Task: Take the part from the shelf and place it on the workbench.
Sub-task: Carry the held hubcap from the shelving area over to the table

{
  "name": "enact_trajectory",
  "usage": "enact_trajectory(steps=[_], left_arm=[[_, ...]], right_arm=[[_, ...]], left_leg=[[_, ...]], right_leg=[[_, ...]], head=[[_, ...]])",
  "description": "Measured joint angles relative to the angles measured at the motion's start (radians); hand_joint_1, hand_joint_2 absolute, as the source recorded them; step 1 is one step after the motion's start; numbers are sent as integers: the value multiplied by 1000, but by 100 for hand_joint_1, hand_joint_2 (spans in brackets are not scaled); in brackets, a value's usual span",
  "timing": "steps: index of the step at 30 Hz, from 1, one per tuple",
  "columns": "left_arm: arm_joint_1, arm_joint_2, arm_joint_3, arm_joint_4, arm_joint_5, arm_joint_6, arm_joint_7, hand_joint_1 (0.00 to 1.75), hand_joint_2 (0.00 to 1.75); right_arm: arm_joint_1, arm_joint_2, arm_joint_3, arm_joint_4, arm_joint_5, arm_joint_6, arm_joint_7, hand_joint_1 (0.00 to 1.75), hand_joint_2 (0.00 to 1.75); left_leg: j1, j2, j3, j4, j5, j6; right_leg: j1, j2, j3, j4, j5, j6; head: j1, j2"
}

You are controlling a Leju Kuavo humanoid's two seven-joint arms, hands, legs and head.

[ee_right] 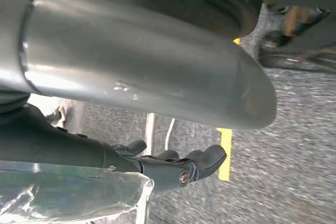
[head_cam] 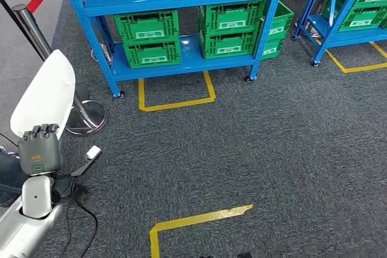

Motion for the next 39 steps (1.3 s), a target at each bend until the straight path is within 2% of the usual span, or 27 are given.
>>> enact_trajectory(steps=[1, 2, 3, 4, 5, 6, 7, 8, 10, 11, 13, 15, 16, 17, 18, 20, 22, 26, 28, 30, 31, 32, 33, 35, 36, 37, 39], left_arm=[[2, -2, 2, 0, 0, 0, -4, 133, 175], [5, -5, 7, 1, 0, 0, -15, 133, 175], [10, -11, 19, 1, 0, 0, -39, 133, 175], [17, -19, 37, 2, 1, 0, -73, 133, 175], [25, -28, 64, 2, 1, 0, -114, 133, 175], [33, -37, 95, 2, 0, 0, -154, 133, 175], [40, -47, 126, 2, 0, 0, -185, 133, 175], [45, -55, 156, 2, 0, 0, -208, 133, 175], [53, -70, 207, 2, 0, 0, -239, 133, 175], [58, -76, 230, 2, 0, 0, -255, 133, 175], [69, -86, 275, 2, 0, 0, -286, 133, 175], [79, -97, 316, 2, 0, 0, -309, 133, 175], [83, -103, 334, 2, 0, 0, -317, 133, 175], [87, -108, 348, 2, 0, 0, -322, 133, 175], [90, -112, 361, 2, 0, 0, -326, 133, 175], [91, -117, 383, 2, 0, 0, -331, 133, 175], [90, -121, 404, 2, 0, 0, -346, 133, 175], [93, -138, 462, -1, 1, 0, -416, 133, 175], [98, -151, 498, -5, 2, 1, -446, 133, 175], [102, -161, 525, -6, 2, 1, -460, 133, 175], [105, -165, 535, -6, 2, 1, -463, 133, 175], [107, -168, 545, -6, 2, 0, -467, 133, 175], [108, -171, 553, -6, 2, 0, -471, 133, 175], [109, -177, 569, -6, 2, 0, -479, 133, 175], [108, -180, 576, -6, 2, 0, -482, 133, 175], [108, -182, 582, -6, 2, 0, -484, 133, 175], [107, -184, 592, -7, 2, 0, -486, 133, 175]], right_arm=[[0, 0, 0, 0, 3, 0, 0, 0, 0], [0, 0, 0, 0, 9, -1, 0, 0, 0], [0, 0, 0, 0, 16, -2, 0, 0, 0], [0, 0, 0, 0, 24, -3, 0, 0, 0], [-1, 0, 0, 0, 30, -4, 0, 0, 0], [-3, 0, 0, 0, 35, -5, -1, 0, 0], [-4, 0, 0, 0, 39, -6, -1, 0, 0], [-4, 1, 0, 0, 42, -7, -1, 0, 0], [-2, 3, 0, 0, 49, -9, 0, 0, 0], [-1, 4, 0, 0, 51, -10, 2, 0, 0], [-1, 5, 0, 0, 56, -12, 7, 0, 0], [0, 7, 0, 0, 62, -13, 9, 0, 0], [1, 7, 0, 0, 65, -13, 10, 0, 0], [2, 7, 0, 0, 67, -14, 10, 0, 0], [2, 8, 0, 0, 69, -14, 10, 0, 0], [1, 10, 0, 0, 72, -15, 10, 0, 0], [-1, 12, 0, 0, 74, -16, 11, 0, 0], [-4, 18, 0, 0, 86, -20, 13, 0, 0], [-4, 18, 0, 0, 90, -21, 12, 0, 0], [-1, 18, 0, 0, 92, -22, 12, 0, 0], [2, 18, 0, 0, 92, -22, 12, 0, 0], [5, 18, 0, 0, 92, -23, 12, 0, 0], [7, 18, 0, 0, 93, -23, 12, 0, 0], [8, 18, 0, 0, 94, -25, 12, 0, 0], [8, 18, 0, 0, 95, -25, 13, 0, 0], [7, 19, 0, 0, 95, -26, 13, 0, 0], [7, 19, 0, 0, 95, -27, 14, 0, 0]], left_leg=[[0, 0, -18, 0, 13, -2], [0, 1, -36, 1, 25, -4], [0, 1, -53, 2, 38, -7], [0, 1, -67, 5, 50, -11], [-1, 1, -79, 10, 60, -15], [-2, 2, -87, 16, 69, -20], [-2, 2, -91, 20, 76, -25], [-1, 2, -94, 24, 83, -30], [2, 2, -99, 28, 87, -41], [4, 1, -106, 42, 70, -48], [9, -2, -136, 131, -12, -61], [15, -2, -175, 265, -85, -71], [17, -2, -180, 303, -94, -73], [18, -2, -168, 306, -85, -73], [19, -2, -139, 270, -61, -71], [18, -3, -55, 142, -20, -64], [14, -4, -7, 58, -13, -53], [12, -5, -1, 26, -28, -22], [13, -5, 7, 17, -27, -10], [9, -5, 12, 17, -32, -3], [7, -5, 16, 18, -36, -1], [6, -6, 23, 18, -41, -1], [5, -7, 33, 18, -48, -1], [2, -9, 55, 19, -66, -6], [0, -10, 62, 20, -75, -10], [-1, -11, 66, 21, -82, -14], [-1, -11, 69, 20, -93, -25]], right_leg=[[0, 0, 0, 48, 12, 2], [0, 0, 10, 69, 48, 3], [0, 0, 38, 54, 89, 3], [0, -1, 84, 4, 109, 1], [1, -1, 151, -80, 99, -1], [2, -1, 212, -168, 69, -4], [4, -1, 256, -236, 37, -7], [6, -1, 281, -277, 16, -11], [6, -3, 272, -283, 21, -24], [4, -4, 267, -283, 29, -32], [2, -7, 257, -282, 46, -43], [3, -7, 243, -279, 61, -44], [3, -7, 234, -276, 66, -43], [3, -6, 226, -273, 70, -42], [3, -6, 220, -268, 72, -42], [3, -6, 211, -261, 73, -39], [5, -5, 204, -258, 75, -30], [4, -6, 184, -241, 59, -4], [3, -5, 129, -143, 17, 2], [2, -5, 42, 1, -31, 4], [2, -5, 11, 45, -33, 5], [2, -5, -4, 51, -14, 5], [2, -5, 4, 15, 25, 4], [3, -5, 59, -124, 115, -3], [4, -5, 88, -187, 137, -7], [5, -5, 108, -224, 143, -12], [7, -5, 125, -244, 125, -23]], head=[[0, 0], [0, 0], [0, 0], [0, 0], [0, 0], [0, 0], [0, 0], [0, 0], [1, 0], [1, 0], [-3, 0], [-5, 0], [-5, 0], [-5, 0], [-5, 0], [-5, 0], [-4, 0], [-2, 0], [1, 0], [3, 0], [3, 0], [3, 0], [3, 0], [3, 0], [2, 0], [1, 0], [-1, 0]])
